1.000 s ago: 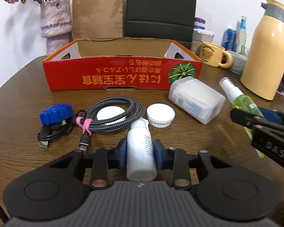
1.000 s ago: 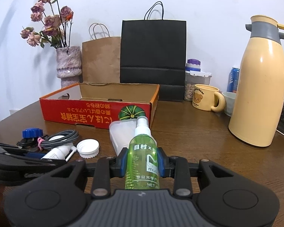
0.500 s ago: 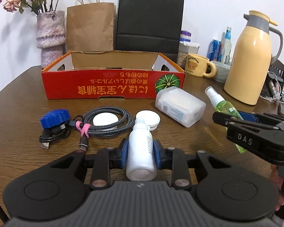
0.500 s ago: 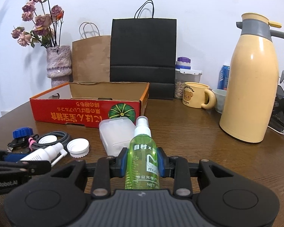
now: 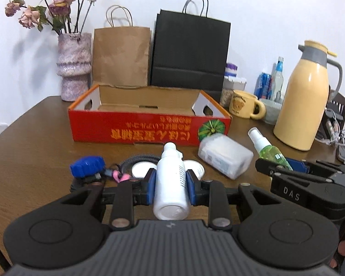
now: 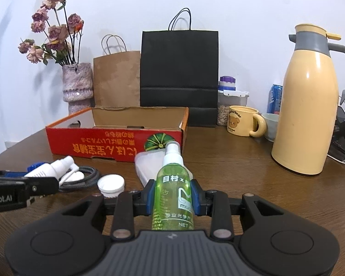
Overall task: Organize rigid objects
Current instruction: 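Carry the white bottle and green spray bottle over the red box with both grippers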
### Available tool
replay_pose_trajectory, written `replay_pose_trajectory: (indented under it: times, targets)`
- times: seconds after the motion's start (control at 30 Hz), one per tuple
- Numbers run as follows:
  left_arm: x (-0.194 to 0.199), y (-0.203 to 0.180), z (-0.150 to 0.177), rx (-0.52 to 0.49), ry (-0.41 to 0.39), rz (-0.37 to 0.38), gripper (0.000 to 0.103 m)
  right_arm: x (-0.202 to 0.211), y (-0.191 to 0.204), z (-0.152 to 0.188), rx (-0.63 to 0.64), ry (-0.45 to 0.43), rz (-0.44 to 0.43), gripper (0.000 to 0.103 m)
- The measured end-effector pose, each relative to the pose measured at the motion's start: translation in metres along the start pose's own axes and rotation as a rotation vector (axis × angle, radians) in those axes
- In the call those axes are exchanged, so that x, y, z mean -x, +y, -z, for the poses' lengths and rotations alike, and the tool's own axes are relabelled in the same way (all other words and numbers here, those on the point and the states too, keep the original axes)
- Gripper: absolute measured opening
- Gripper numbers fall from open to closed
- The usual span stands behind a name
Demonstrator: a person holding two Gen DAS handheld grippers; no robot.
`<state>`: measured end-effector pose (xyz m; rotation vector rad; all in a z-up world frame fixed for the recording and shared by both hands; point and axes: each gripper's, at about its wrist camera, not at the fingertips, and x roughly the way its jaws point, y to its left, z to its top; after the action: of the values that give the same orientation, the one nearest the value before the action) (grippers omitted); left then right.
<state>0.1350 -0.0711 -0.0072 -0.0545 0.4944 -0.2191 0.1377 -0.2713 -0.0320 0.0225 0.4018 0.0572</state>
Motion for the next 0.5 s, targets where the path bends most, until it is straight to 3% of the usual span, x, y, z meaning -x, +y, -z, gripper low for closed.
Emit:
replay_pose_trajectory:
  times: [0.5]
  targets:
    - [-0.007, 0.03, -0.059, 0.03, -0.079, -0.062, 0.029, -0.018, 0.033, -0.046, -0.004, -0.048, -0.048, 0.03]
